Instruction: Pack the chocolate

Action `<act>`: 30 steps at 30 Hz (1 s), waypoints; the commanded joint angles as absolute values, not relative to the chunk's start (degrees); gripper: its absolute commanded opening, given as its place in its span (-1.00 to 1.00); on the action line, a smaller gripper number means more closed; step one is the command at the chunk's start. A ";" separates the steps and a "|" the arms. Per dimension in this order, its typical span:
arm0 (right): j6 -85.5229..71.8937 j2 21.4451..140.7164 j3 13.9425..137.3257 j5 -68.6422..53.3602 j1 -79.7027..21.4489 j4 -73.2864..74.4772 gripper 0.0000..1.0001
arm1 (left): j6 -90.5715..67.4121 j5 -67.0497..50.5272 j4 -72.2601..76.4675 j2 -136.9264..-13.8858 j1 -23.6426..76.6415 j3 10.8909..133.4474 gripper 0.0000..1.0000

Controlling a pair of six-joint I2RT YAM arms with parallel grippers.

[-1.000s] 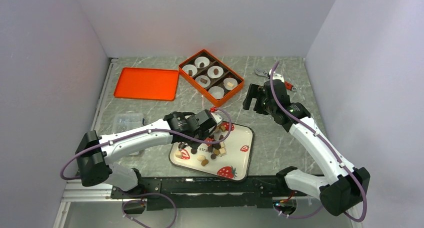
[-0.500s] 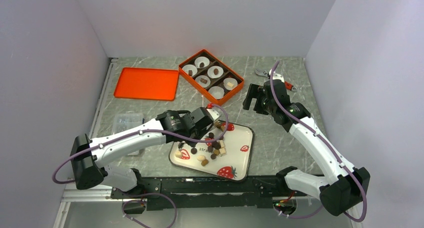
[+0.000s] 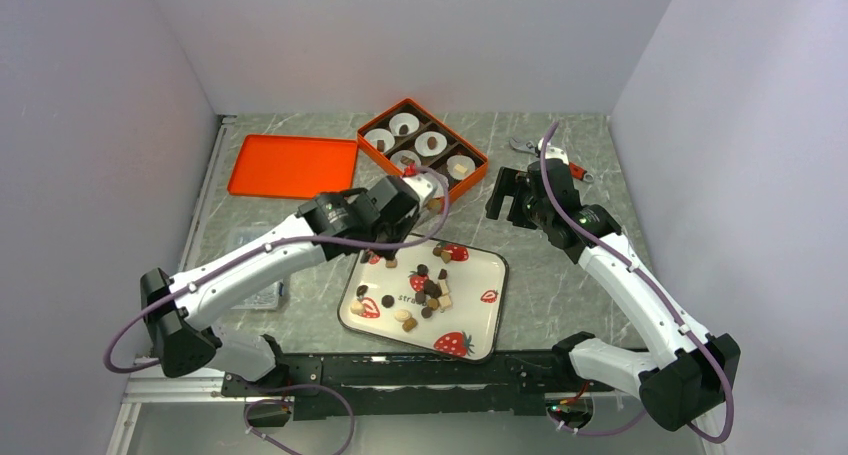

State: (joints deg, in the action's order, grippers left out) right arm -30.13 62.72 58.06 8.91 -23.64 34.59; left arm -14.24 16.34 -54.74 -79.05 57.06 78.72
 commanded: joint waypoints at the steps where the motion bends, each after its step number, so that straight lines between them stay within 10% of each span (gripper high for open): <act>1: -29.53 61.14 58.96 9.93 -23.38 33.62 0.99 | -13.06 15.65 -52.05 -82.22 52.93 86.29 -0.40; 30: -28.30 62.44 58.97 9.43 -23.15 32.44 0.99 | -8.70 11.28 -50.79 -106.89 42.34 104.49 -0.40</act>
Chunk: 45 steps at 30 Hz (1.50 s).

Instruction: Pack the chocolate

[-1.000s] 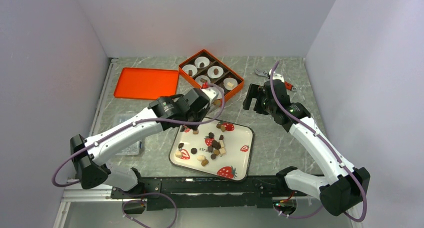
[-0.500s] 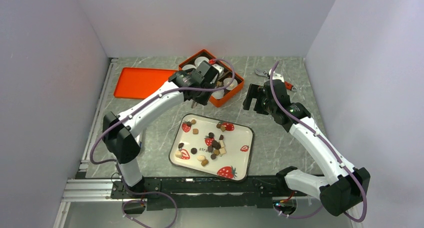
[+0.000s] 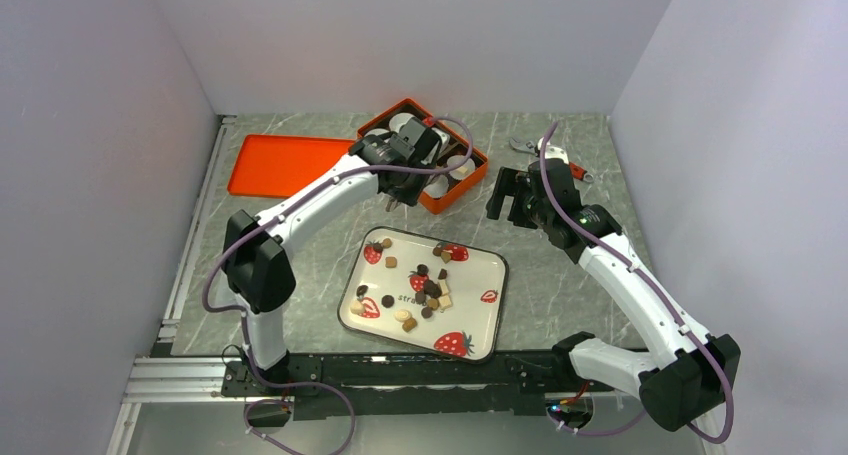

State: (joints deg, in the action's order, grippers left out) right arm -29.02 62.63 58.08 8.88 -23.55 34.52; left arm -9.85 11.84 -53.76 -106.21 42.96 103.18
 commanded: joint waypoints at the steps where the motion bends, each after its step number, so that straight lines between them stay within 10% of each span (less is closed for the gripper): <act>1: -28.30 62.61 59.02 9.41 -23.12 32.43 0.99 | -8.70 11.25 -50.73 -107.36 42.21 104.57 -0.39; 45: -28.56 62.71 60.15 9.32 -22.94 33.47 0.99 | -7.57 11.46 -48.83 -104.77 41.18 101.17 -0.16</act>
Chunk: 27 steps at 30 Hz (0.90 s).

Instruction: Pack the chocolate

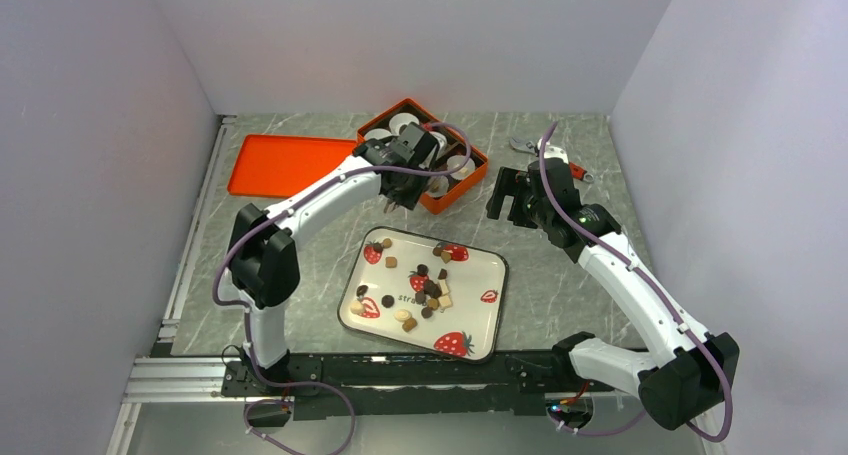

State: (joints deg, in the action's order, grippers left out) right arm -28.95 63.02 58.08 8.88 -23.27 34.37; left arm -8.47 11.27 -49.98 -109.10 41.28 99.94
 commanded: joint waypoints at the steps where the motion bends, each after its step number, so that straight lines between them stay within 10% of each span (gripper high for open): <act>1: -28.49 62.70 60.26 9.39 -22.94 33.48 0.99 | -7.56 11.53 -49.15 -104.35 41.22 101.38 -0.16; 27: -36.67 45.21 69.60 23.95 -22.92 40.35 0.99 | -10.45 4.53 -34.45 -115.51 54.24 115.67 -0.16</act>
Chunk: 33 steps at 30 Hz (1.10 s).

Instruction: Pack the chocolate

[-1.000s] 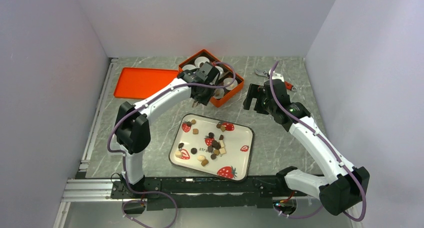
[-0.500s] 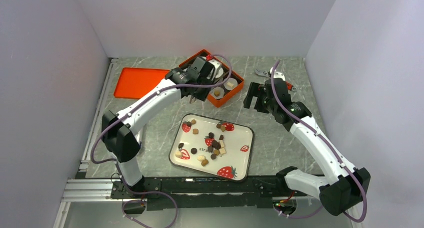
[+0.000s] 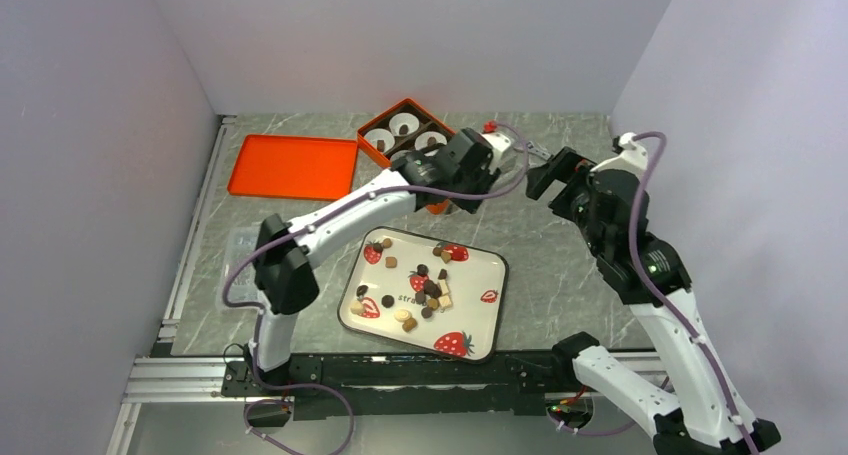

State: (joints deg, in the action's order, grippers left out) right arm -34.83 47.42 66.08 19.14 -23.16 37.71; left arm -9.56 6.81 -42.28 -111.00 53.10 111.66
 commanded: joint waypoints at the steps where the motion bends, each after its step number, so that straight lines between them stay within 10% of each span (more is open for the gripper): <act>1: -36.43 44.72 69.98 24.21 -22.94 40.94 0.99 | -10.33 4.03 -33.07 -116.82 54.52 116.25 -0.16; 26: -36.51 45.49 70.84 21.53 -22.94 45.83 0.99 | -3.45 -1.89 -12.18 -137.30 54.01 116.98 -0.10; 33: -37.00 46.06 70.87 20.71 -22.94 45.17 0.99 | -3.15 -3.69 -12.17 -138.75 53.55 116.72 0.30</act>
State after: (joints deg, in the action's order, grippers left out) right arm -36.67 46.09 69.78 21.74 -22.85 46.72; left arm -3.70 -1.54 -15.42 -138.30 53.98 115.52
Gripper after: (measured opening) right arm 0.994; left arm 0.612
